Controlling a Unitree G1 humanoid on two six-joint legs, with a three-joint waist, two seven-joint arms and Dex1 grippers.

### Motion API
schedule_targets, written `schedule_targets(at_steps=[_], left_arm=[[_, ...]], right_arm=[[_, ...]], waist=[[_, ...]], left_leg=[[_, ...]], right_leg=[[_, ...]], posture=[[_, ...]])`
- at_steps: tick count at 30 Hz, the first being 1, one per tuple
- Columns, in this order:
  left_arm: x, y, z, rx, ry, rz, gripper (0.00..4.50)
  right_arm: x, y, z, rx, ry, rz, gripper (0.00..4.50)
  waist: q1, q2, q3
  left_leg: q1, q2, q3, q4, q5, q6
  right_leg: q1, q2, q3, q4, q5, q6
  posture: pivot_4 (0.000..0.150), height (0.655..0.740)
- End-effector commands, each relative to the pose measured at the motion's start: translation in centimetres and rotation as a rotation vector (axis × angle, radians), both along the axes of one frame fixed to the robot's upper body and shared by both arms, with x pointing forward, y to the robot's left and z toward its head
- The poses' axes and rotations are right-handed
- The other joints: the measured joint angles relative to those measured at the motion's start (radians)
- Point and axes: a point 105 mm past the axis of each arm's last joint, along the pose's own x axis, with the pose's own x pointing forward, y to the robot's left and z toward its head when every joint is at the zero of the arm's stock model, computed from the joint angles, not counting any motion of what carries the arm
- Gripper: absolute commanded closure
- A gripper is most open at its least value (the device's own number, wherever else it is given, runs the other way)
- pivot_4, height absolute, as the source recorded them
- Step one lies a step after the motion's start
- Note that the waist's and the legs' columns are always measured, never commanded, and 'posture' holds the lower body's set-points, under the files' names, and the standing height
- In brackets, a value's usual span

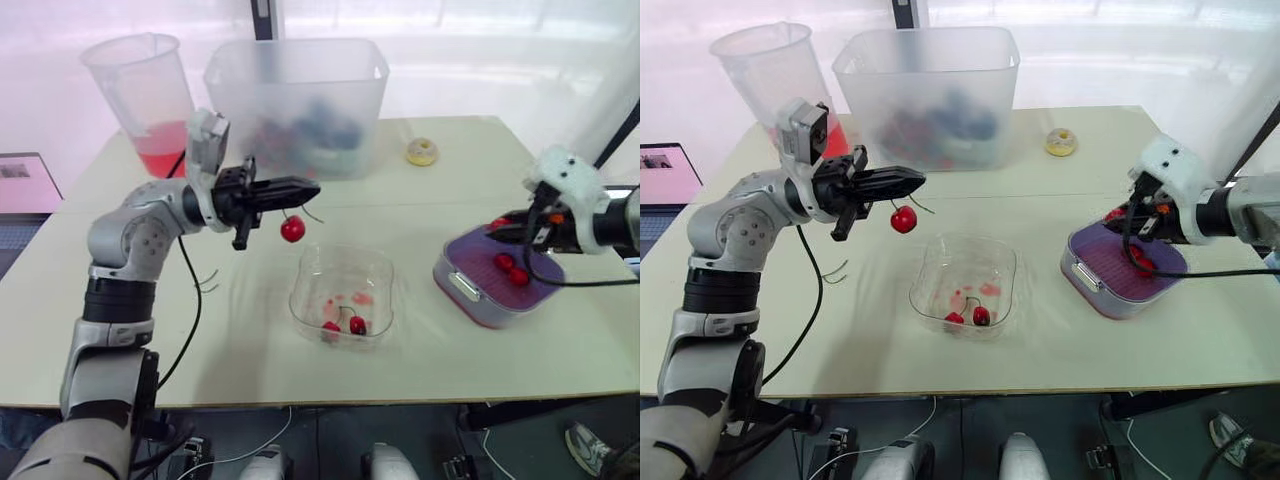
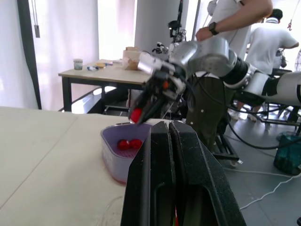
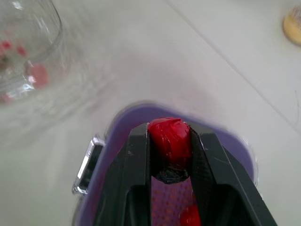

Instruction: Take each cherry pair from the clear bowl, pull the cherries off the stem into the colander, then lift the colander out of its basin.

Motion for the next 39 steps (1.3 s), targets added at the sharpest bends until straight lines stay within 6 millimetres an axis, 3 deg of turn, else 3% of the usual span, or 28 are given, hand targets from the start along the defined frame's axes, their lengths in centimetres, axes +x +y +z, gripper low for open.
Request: schedule_targets(at_steps=[1,8,9,12,15,21,25,27,29,33,37,39], left_arm=[[-0.7,0.4,1.4,-0.021,-0.063,0.018,4.5],[-0.8,1.3,0.6,-0.007,-0.037,0.074,4.5],[-0.9,1.3,0.6,-0.007,-0.038,0.076,4.5],[-1.1,1.3,0.7,-0.016,-0.042,0.067,4.5],[-1.4,1.2,0.8,-0.031,-0.034,0.04,4.5],[-1.1,0.8,1.2,-0.056,-0.026,0.004,4.5],[-0.8,0.3,2.2,-0.084,-0.022,-0.021,4.5],[-0.8,0.1,2.5,-0.092,-0.024,-0.034,4.5],[-0.9,-0.2,2.9,-0.103,-0.028,-0.056,4.5],[-1.2,-1.0,3.4,-0.109,-0.025,-0.087,4.5],[-1.0,-2.1,3.4,-0.113,-0.019,-0.11,4.5],[-1.1,-2.5,3.3,-0.106,-0.02,-0.118,4.5]], right_arm=[[1.1,-1.8,-1.1,-0.05,-0.044,-0.047,3.46],[1.7,-3.2,-2.6,-0.09,-0.004,-0.072,3.46],[1.8,-3.5,-2.7,-0.091,0.0,-0.076,2.87],[2.0,-3.9,-2.7,-0.089,0.008,-0.084,1.67],[1.9,-4.2,-1.7,-0.094,0.005,-0.08,0.12],[0.8,-3.9,3.4,-0.023,-0.078,-0.053,0.04],[-0.6,-0.7,7.8,0.233,-0.159,0.063,0.04],[-1.9,1.6,8.5,0.349,-0.148,0.176,0.04],[-3.7,5.1,7.8,0.469,-0.092,0.33,0.04],[-3.9,10.9,5.8,0.607,-0.111,0.445,0.04],[-3.0,15.1,5.0,0.741,-0.102,0.509,0.04],[-2.5,16.0,5.0,0.758,-0.111,0.509,0.04]], waist=[[0.003,0.0,0.0],[0.004,0.0,0.0],[0.004,0.0,0.0],[0.007,0.0,0.0],[0.005,0.0,0.0],[0.007,0.001,0.0],[0.006,0.001,0.0],[0.006,0.0,0.0],[0.006,-0.001,0.0],[0.004,-0.001,0.0],[0.009,0.0,0.0],[0.01,0.0,0.0]], left_leg=[[0.0,0.0,0.0,0.0,0.0,0.0],[0.0,0.0,-0.001,0.0,0.0,0.0],[0.0,0.0,-0.001,0.0,0.0,0.0],[0.0,0.0,-0.002,0.0,0.0,0.0],[0.0,0.0,-0.002,0.0,0.0,0.0],[0.0,0.0,-0.002,0.0,0.0,0.0],[0.0,0.0,-0.002,0.0,0.0,0.0],[0.0,0.0,-0.001,0.0,0.0,0.0],[0.0,0.0,-0.002,0.0,0.0,0.0],[0.0,0.001,-0.003,0.001,0.0,0.0],[0.0,0.0,-0.005,0.001,0.0,0.0],[0.0,-0.001,-0.006,0.001,0.0,0.0]], right_leg=[[0.0,0.0,0.0,0.0,0.0,0.0],[0.0,0.0,0.0,0.0,0.0,0.0],[0.0,0.0,0.0,0.0,0.0,0.0],[0.0,-0.001,0.0,0.0,0.0,0.0],[0.0,-0.001,0.0,0.0,0.0,0.0],[0.0,-0.001,0.0,-0.001,0.0,0.0],[0.001,-0.001,0.0,-0.001,0.0,0.0],[0.001,0.0,-0.001,-0.001,0.0,0.0],[0.001,0.0,-0.001,-0.001,0.0,0.0],[0.003,0.0,-0.002,-0.001,0.0,0.0],[0.001,-0.002,-0.001,0.001,0.0,0.0],[0.002,-0.002,-0.001,0.0,0.0,0.0]], posture=[[0.15,0.74],[0.15,0.74],[0.15,0.74],[0.15,0.74],[0.15,0.74],[0.15,0.74],[0.15,0.74],[0.15,0.74],[0.15,0.74],[0.15,0.74],[0.15,0.74],[0.15,0.74]])
